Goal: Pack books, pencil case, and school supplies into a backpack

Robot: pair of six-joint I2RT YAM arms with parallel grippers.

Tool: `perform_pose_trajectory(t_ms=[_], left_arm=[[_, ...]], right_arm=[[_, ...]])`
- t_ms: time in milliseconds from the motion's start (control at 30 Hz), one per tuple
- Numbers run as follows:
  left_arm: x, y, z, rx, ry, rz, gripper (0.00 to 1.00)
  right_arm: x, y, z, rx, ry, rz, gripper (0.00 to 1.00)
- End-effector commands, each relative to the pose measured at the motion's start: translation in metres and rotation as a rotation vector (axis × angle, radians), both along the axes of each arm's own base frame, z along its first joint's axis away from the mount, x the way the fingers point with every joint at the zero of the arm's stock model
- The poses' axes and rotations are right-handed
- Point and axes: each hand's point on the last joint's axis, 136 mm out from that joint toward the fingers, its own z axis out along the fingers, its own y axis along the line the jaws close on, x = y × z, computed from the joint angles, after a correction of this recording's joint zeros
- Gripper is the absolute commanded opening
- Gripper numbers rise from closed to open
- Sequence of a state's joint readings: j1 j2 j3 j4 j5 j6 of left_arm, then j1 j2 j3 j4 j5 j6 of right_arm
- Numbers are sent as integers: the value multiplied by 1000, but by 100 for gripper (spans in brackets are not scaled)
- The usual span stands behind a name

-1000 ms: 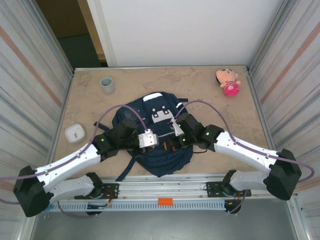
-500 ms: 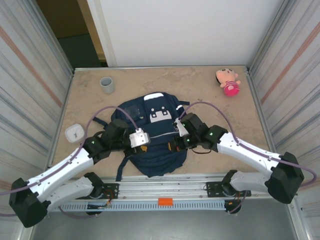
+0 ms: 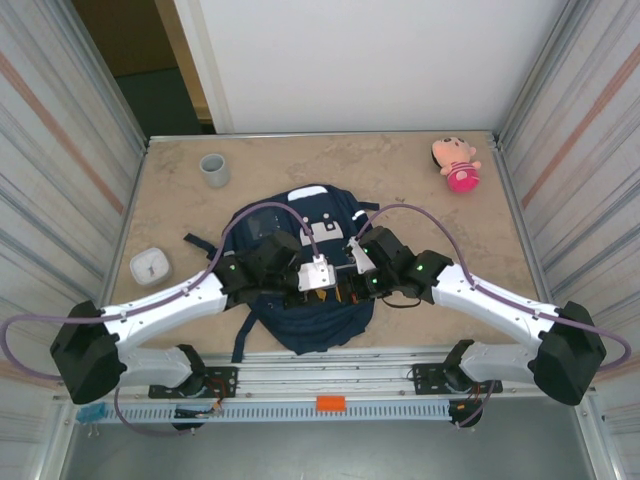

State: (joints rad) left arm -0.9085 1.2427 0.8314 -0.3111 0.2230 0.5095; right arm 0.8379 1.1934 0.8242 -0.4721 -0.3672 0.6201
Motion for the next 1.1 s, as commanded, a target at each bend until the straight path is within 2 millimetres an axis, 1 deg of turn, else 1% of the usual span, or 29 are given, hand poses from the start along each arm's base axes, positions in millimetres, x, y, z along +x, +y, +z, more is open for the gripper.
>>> perform_pose_trajectory(t_ms=[0,33,67,167,200,233,300,367,433,467,533,600,633,700,800,967,1067], left_arm=[[8,1,6,-6,-52,30,34],[8,5,4,4,-58,31,32],[8,9,3,9,-64,37,28],[8,26,3,9,-70,69,10],[8,33,4,7,-75,84,6],[8,40,4,11,-79,97,3],[5,57,0,40,-84,103,3],[2,74,-3,75,-93,118,3],[0,86,-6,91,-99,126,5],[-1,91,-7,98,-103,128,8],[-3,94,-3,91,-119,125,13],[-5,89,4,54,-111,118,20],[-7,83,8,23,-93,106,25],[-11,71,17,-35,-57,82,32],[-10,49,27,-105,-9,66,42],[-10,19,23,-111,-5,7,48],[-6,7,17,-92,-15,-7,49]], right_arm=[[-4,1,11,46,-14,13,0],[-4,0,11,50,-13,9,0],[-3,-3,11,52,-12,4,0],[0,-12,9,49,-11,-18,0],[1,-15,8,42,-10,-24,0],[2,-19,5,28,-8,-35,0],[3,-27,-1,-28,-3,-52,0],[1,-26,-1,-47,2,-43,0],[-1,-16,1,-29,-6,-22,0],[-2,-8,2,-8,-6,-7,0],[-4,8,7,32,-5,23,0],[-6,17,7,26,-3,43,0],[-5,20,7,21,-5,51,0],[-5,25,9,24,-9,64,0],[-5,28,11,31,-11,70,0],[-6,23,13,30,-15,63,0],[-6,20,14,32,-20,54,0]])
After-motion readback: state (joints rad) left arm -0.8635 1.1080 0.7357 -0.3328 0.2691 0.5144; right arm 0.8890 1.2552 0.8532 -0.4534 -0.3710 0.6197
